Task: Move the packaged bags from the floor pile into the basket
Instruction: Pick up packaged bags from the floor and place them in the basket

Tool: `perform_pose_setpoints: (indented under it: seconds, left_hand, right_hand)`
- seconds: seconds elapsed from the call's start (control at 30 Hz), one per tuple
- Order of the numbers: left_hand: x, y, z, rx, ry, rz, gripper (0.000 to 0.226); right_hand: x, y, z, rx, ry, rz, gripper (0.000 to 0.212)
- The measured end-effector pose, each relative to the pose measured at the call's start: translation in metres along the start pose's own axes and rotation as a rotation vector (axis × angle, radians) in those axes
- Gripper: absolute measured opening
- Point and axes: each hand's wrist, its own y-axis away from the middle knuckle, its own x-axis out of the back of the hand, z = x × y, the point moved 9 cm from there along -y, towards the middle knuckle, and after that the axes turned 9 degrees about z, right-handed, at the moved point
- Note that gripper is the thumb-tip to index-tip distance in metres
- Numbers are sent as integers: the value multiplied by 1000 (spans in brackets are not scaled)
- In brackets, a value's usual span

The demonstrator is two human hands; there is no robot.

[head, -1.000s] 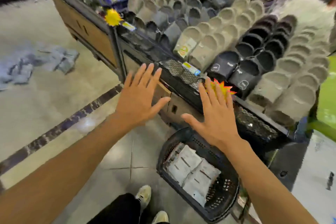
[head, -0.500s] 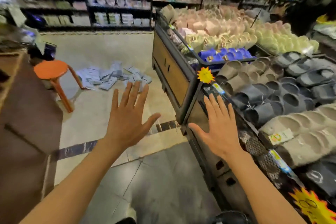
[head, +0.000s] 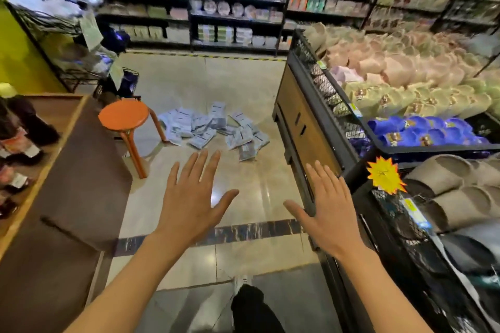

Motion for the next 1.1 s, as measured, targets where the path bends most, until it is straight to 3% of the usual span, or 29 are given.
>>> perform_pose_setpoints:
  seconds: [0.37, 0.73, 0.9, 1.1]
  left_hand:
    - [-100, -216, -49, 140, -50, -90, 95]
    - [-174, -406, -120, 176, -7, -75, 97]
    - [-239, -504, -177, 190, 46, -77, 81]
    - [-339, -633, -262, 224, 65, -134, 89]
  right_hand:
    - [-123, -252, 31, 50, -144, -88, 113]
    - [-185, -464, 52, 99, -150, -92, 102]
    - [-238, -573, 61, 93, -113, -75, 86]
    - [-328, -707, 81, -42, -126, -143, 83]
